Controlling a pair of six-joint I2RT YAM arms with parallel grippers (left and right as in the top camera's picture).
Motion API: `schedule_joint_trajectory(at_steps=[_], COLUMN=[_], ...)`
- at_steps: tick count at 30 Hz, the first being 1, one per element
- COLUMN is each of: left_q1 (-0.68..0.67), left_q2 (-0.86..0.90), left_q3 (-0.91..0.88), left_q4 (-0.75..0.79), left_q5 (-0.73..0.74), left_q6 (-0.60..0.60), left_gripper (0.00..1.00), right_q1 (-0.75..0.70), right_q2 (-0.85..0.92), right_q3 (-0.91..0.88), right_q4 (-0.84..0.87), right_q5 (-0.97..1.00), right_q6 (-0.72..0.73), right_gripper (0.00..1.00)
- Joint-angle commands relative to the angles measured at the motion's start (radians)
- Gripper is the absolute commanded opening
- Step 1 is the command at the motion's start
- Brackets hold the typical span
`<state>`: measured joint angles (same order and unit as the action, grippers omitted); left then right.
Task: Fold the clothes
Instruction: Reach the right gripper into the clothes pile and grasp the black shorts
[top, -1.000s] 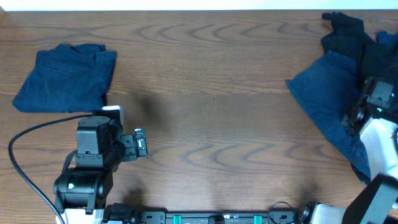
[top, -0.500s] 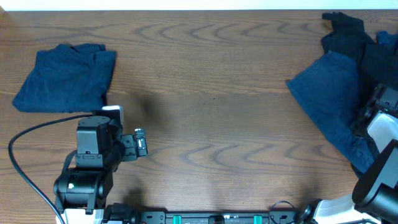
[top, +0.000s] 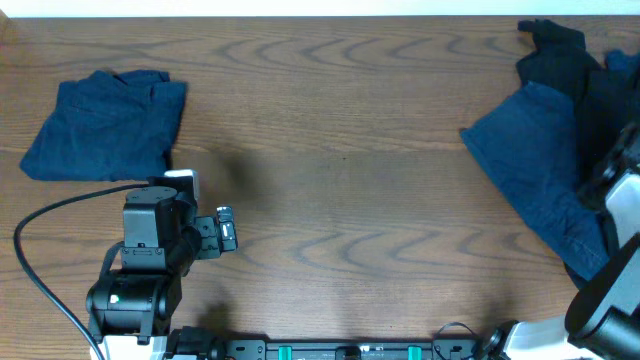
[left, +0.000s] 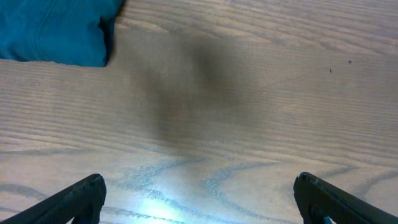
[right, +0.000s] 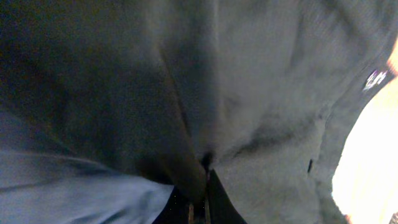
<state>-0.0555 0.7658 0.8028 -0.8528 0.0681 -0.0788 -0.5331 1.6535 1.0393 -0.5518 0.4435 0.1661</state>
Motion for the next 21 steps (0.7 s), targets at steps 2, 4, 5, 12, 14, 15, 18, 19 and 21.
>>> schedule_joint_trajectory(at_steps=[2, 4, 5, 12, 14, 15, 18, 19, 21], left_q1=[-0.003, -0.003, -0.003, -0.003, -0.003, -0.003, -0.003, -0.003, -0.003], left_q2=[-0.002, -0.002, -0.002, -0.002, -0.002, -0.002, -0.002, -0.002, -0.002], left_q3=[0.023, 0.023, 0.023, 0.023, 0.023, 0.023, 0.023, 0.023, 0.023], left_q4=[0.002, 0.003, 0.004, 0.005, 0.005, 0.005, 0.005, 0.005, 0.005], left_q5=[0.002, 0.003, 0.002, 0.003, 0.002, 0.002, 0.003, 0.003, 0.003], left_q6=[-0.010, -0.010, -0.010, -0.010, -0.010, -0.010, -0.010, -0.010, -0.010], left_gripper=[0.98, 0.98, 0.98, 0.98, 0.98, 0.98, 0.98, 0.98, 0.98], right_q1=[0.037, 0.076, 0.101, 0.423, 0.531, 0.586, 0.719, 0.765, 0.817], right_q2=[-0.103, -0.137, -0.153, -0.236, -0.228, -0.219, -0.178, -0.156, -0.123], right_q3=[0.138, 0.184, 0.203, 0.249, 0.247, 0.243, 0.236, 0.236, 0.236], right_q4=[-0.049, -0.086, -0.103, -0.217, -0.241, -0.243, -0.221, -0.204, -0.172], right_q5=[-0.262, -0.421, -0.476, -0.635, -0.634, -0.627, -0.628, -0.627, -0.627], right_q6=[-0.108, -0.179, -0.205, -0.322, -0.322, -0.321, -0.309, -0.302, -0.283], right_gripper=[0.01, 0.01, 0.01, 0.01, 0.02, 0.02, 0.03, 0.03, 0.02])
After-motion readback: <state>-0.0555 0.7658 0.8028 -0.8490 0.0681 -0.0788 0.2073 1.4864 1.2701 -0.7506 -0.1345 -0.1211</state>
